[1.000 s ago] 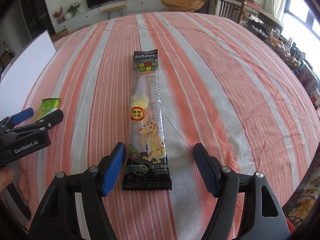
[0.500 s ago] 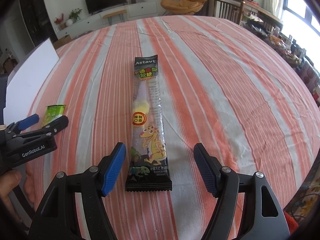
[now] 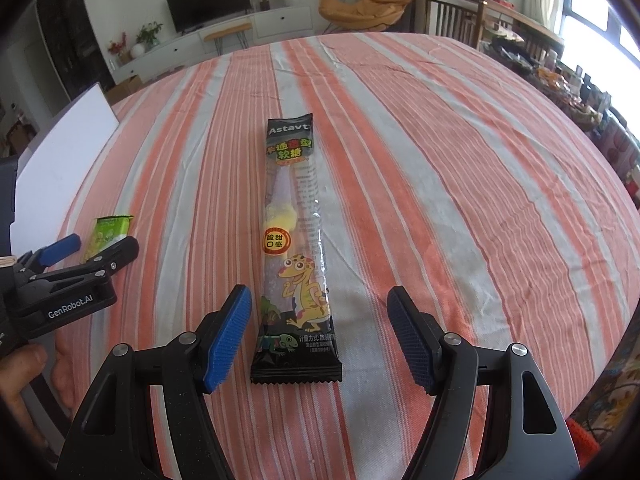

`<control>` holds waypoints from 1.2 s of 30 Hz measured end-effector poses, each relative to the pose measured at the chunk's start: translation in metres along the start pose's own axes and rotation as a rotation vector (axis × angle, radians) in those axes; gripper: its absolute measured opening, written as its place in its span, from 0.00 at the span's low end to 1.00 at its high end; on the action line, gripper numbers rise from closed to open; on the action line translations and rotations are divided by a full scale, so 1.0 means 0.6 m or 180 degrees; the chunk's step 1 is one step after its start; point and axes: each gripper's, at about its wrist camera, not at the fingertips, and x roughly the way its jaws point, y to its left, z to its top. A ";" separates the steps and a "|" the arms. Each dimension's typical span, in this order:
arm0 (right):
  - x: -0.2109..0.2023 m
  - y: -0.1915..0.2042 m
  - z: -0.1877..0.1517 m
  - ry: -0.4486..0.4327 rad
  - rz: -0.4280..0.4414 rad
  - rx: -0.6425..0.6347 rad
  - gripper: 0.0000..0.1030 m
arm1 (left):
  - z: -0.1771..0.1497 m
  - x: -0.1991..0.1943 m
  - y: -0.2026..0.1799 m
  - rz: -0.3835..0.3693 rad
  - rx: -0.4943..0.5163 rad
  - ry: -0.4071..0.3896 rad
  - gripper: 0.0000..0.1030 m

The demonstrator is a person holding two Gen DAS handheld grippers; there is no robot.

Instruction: Organize snacks

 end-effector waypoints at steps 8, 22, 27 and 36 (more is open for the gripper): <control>-0.001 -0.002 0.000 -0.0012 0.0020 0.0022 0.72 | 0.000 0.000 0.000 0.0000 0.0000 0.0000 1.00; 0.023 0.006 0.038 0.0370 0.0324 0.0053 0.72 | 0.015 -0.006 -0.016 -0.0172 0.0249 0.0317 0.84; 0.063 0.042 0.069 0.0558 0.0014 -0.0257 0.75 | 0.011 -0.023 -0.039 -0.0237 0.0392 0.0271 0.47; 0.054 0.054 0.067 0.0622 0.0080 -0.0429 0.24 | -0.016 -0.098 -0.002 -0.0643 -0.0030 0.0060 0.47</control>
